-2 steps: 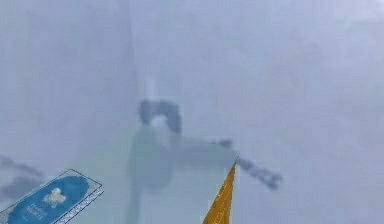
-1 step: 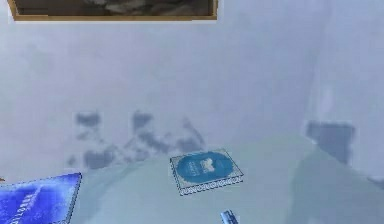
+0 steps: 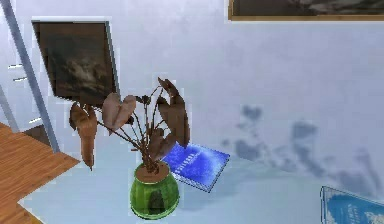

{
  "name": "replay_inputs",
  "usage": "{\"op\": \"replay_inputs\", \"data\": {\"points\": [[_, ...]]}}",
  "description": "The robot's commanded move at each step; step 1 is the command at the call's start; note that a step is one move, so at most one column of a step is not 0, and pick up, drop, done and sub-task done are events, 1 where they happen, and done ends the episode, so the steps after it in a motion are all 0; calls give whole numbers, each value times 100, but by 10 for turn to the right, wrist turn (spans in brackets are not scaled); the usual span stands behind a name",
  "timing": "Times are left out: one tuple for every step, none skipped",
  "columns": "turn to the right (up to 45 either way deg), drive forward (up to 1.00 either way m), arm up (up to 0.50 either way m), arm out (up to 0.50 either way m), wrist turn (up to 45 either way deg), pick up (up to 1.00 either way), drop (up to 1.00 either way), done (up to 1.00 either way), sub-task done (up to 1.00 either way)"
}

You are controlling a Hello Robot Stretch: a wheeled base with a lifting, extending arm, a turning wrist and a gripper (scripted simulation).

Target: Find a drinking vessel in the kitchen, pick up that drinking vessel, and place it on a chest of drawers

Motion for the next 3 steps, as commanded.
{"op": "replay_inputs", "data": {"points": [[-120,0,0,0,0,0,0,0,0],[0,0,0,26,0,0,0,0,0],[0,0,0,0,-450,0,0,0,0]]}}
